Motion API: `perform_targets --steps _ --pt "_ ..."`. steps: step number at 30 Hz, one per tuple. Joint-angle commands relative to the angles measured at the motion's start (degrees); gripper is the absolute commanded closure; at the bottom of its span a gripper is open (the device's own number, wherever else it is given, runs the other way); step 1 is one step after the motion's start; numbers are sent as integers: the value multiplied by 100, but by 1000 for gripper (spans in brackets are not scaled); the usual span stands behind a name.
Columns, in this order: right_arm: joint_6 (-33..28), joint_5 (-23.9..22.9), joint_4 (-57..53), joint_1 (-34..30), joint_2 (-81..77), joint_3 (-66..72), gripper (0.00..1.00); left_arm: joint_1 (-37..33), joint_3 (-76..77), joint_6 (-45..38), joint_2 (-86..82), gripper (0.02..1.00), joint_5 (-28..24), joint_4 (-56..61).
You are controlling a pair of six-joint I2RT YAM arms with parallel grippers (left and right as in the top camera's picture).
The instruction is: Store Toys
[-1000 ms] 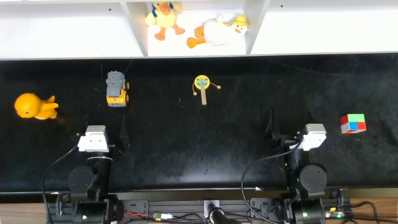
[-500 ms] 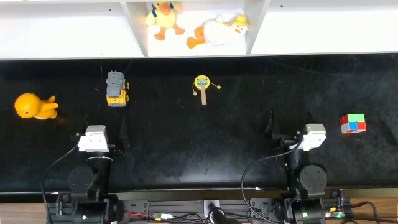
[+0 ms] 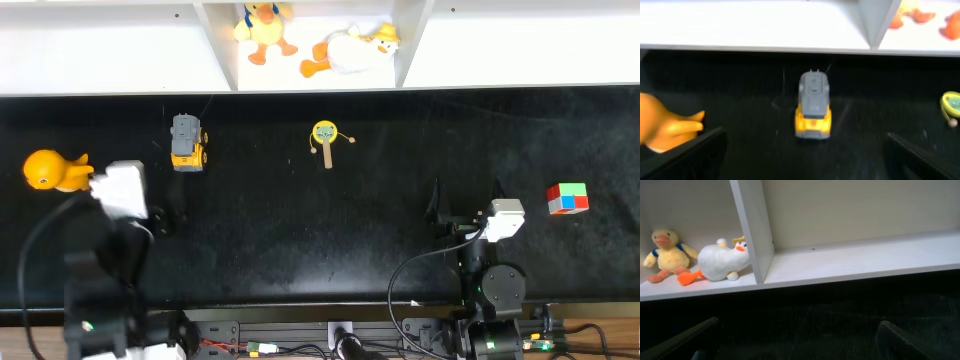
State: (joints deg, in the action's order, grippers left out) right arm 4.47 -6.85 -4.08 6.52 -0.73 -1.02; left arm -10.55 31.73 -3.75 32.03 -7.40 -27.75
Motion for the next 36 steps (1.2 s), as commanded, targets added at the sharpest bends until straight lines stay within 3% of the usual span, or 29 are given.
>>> perform_targets --steps 1,2,5,8,13,16,22,25,35,36 --pt "26 -24 24 22 52 76 5 -1399 1073 -1698 1259 25 -2216 -634" --pt "26 -24 24 22 52 76 5 -2031 1506 -2299 1766 23 -2791 -1047" --pt "26 -22 24 22 52 76 5 -2806 2024 -2962 2341 25 -3158 -1676" --pt "26 -24 24 22 52 76 5 -3504 2450 -3440 2750 23 -3112 -2127" --pt "26 -24 24 22 52 76 7 -4118 2461 -3434 3014 23 -3154 -2050" --pt "26 -24 24 22 52 76 5 -4789 2459 -3442 3324 23 -2809 -1853" --pt "26 -24 24 22 52 76 7 -4787 2459 -3412 3864 23 -2232 -1239" --pt "26 -24 24 22 52 76 5 -4695 2459 -3375 4236 20 -2184 -863" --pt "26 -24 24 22 52 76 5 -4033 2459 -3370 5469 23 -1596 208" --pt "26 -24 24 22 52 76 5 -4015 2459 -3370 5512 75 -1556 245"
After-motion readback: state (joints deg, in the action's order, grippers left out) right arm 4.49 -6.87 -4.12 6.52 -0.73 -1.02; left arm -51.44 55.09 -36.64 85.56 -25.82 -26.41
